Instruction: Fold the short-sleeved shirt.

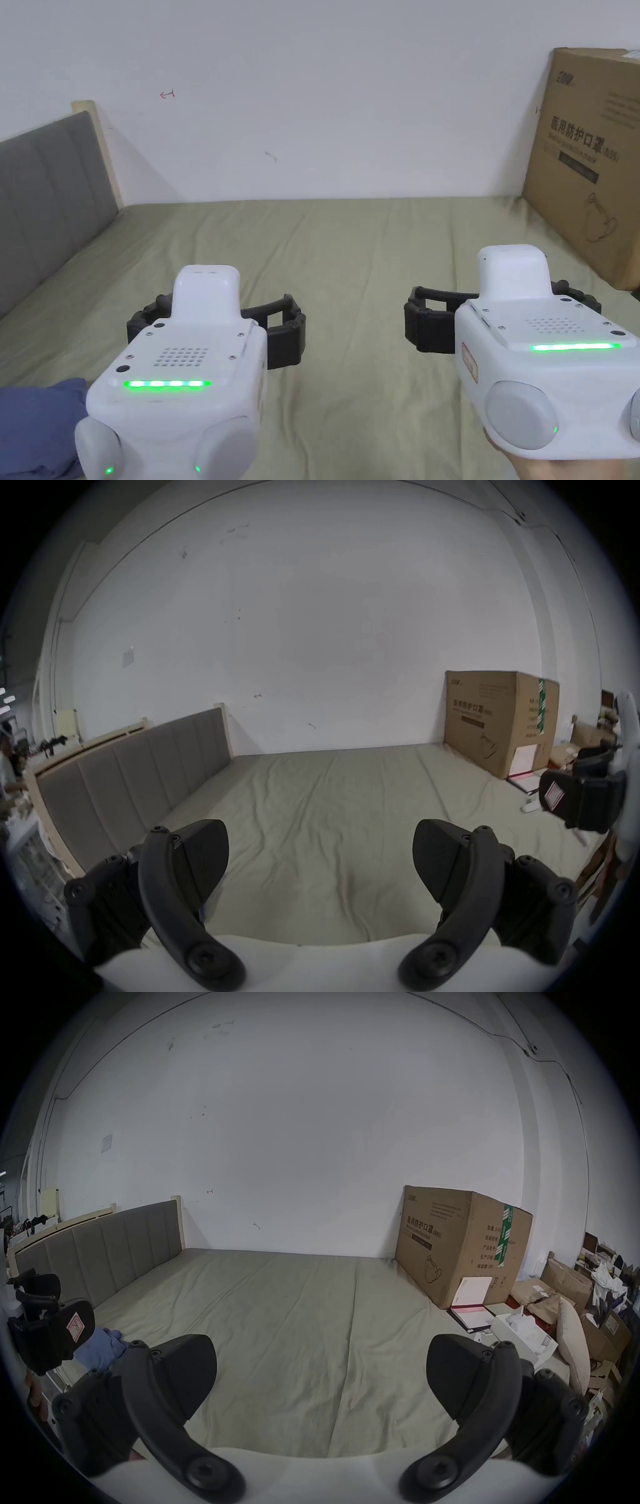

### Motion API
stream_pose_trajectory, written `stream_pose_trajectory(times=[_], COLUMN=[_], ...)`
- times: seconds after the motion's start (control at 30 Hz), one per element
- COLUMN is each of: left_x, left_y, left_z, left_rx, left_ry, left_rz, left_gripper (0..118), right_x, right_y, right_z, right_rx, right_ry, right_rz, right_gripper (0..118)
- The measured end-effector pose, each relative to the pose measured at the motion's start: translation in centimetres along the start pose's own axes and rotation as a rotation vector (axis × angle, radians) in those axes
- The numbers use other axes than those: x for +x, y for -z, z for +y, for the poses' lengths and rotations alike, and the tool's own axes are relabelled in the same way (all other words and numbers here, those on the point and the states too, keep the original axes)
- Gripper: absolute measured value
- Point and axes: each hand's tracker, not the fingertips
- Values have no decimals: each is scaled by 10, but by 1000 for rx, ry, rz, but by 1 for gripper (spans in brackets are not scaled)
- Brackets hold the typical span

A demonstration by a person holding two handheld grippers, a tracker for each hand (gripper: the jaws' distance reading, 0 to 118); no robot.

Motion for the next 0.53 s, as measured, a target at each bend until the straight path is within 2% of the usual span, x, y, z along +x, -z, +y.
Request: stream_pose_trajectory(times=[0.17,0.27,0.37,0.53], left_x=[-6,-3,-5,-1], left_y=[-2,-1,1,0], left_z=[-2,-1,0,-2], left_rx=[62,53,31,71], left_ry=[-11,34,11,16], left_rz=[-16,3,-19,35], left_gripper=[110,110,110,110], right_x=[-2,-2,-2,-2], right_y=[1,2,3,4], right_z=[-2,-3,-3,-3], right_rx=[-3,-4,-6,-7], right_ry=[-25,-22,-11,-20], right_rz=[0,3,11,0], right_gripper=[118,118,118,118])
